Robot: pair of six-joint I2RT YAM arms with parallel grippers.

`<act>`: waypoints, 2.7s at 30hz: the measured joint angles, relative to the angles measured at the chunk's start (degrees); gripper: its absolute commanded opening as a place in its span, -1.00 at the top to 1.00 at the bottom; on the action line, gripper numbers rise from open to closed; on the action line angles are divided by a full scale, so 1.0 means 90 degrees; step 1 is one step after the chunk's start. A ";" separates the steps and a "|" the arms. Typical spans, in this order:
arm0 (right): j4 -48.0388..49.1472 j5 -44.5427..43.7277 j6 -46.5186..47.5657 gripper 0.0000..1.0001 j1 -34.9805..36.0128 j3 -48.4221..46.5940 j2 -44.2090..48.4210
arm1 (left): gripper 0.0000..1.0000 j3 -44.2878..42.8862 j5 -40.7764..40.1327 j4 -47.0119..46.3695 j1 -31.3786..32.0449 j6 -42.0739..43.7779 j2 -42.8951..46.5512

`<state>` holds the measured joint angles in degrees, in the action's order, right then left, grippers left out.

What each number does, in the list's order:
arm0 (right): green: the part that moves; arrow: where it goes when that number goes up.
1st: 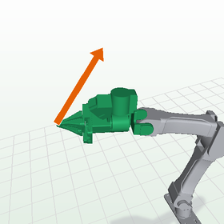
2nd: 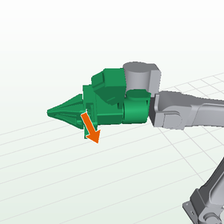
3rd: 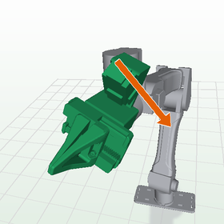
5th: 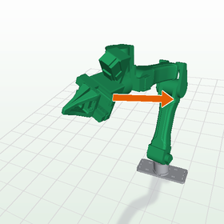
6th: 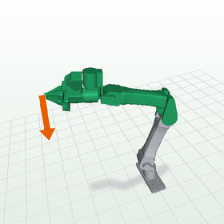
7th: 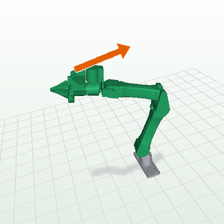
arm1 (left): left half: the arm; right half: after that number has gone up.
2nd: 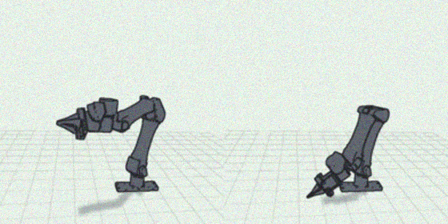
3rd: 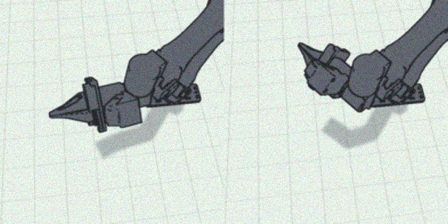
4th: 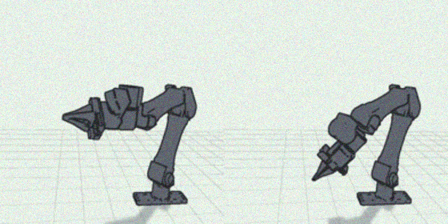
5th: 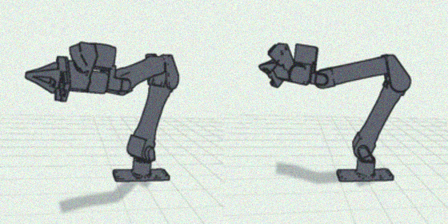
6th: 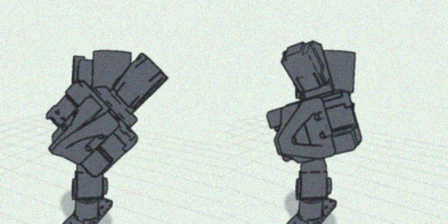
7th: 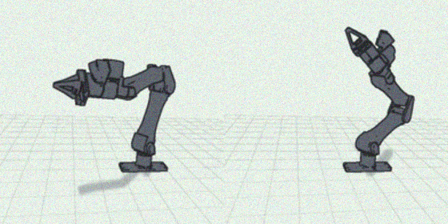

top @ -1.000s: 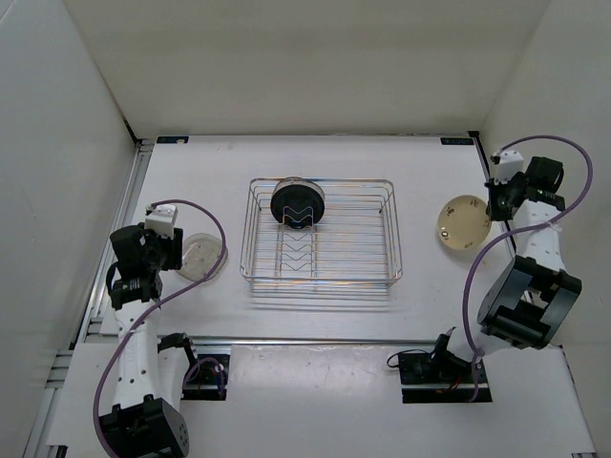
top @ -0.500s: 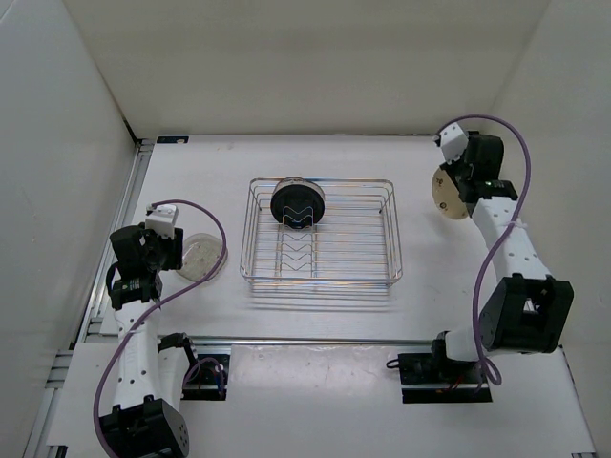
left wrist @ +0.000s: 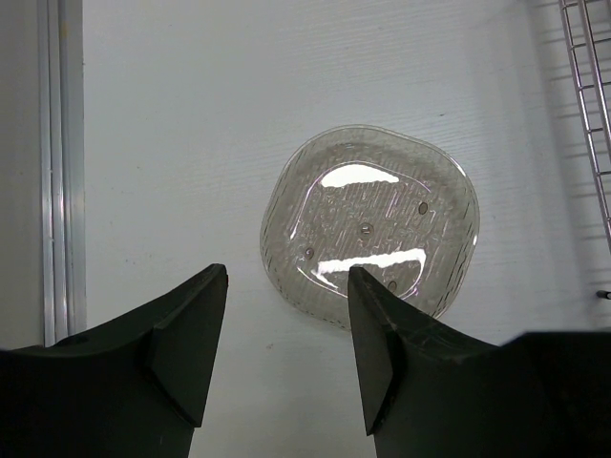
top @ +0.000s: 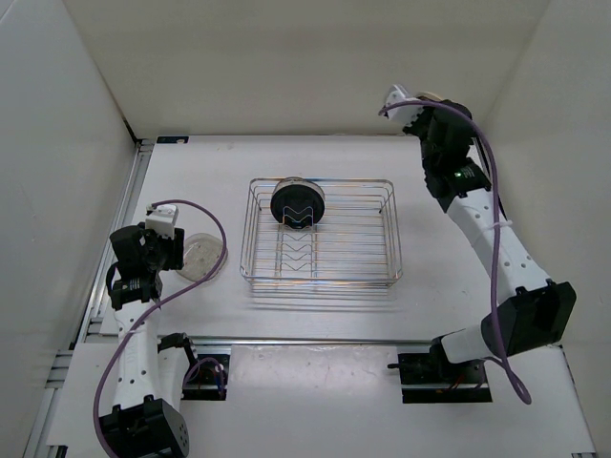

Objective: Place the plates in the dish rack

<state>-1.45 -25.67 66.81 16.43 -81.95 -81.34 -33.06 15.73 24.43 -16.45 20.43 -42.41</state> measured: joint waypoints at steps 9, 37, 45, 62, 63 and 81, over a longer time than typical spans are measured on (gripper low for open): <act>0.0765 0.0605 0.1525 1.00 0.2067 0.0206 0.0274 | -0.29 0.0000 0.0000 0.0002 0.0000 0.0000 0.0000; -0.1736 0.2917 -0.1360 1.00 0.3315 0.0546 0.0673 | -0.29 0.0002 0.0002 0.0002 0.0000 0.0000 0.0087; -0.1882 0.3203 -0.1812 1.00 0.3257 0.0454 -0.0053 | -0.26 0.0007 0.0002 0.0002 0.0000 0.0000 0.0114; -0.1926 0.3548 -0.1926 1.00 0.3104 -0.0418 -0.0991 | -0.26 0.0090 0.0002 0.0046 0.0000 0.0005 0.0124; -0.1909 0.3548 -0.1928 1.00 0.3101 -0.0418 -0.1027 | -0.26 0.0090 0.0002 0.0046 0.0000 0.0005 0.0124; -0.1515 0.3541 -0.1909 1.00 0.2980 -0.0622 -0.1693 | -0.26 0.0104 0.0002 0.0046 0.0000 0.0005 0.0124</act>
<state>-15.09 6.20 49.63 43.24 -87.55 -96.57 -32.12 15.75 24.84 -16.45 20.47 -41.30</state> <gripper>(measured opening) 0.020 0.634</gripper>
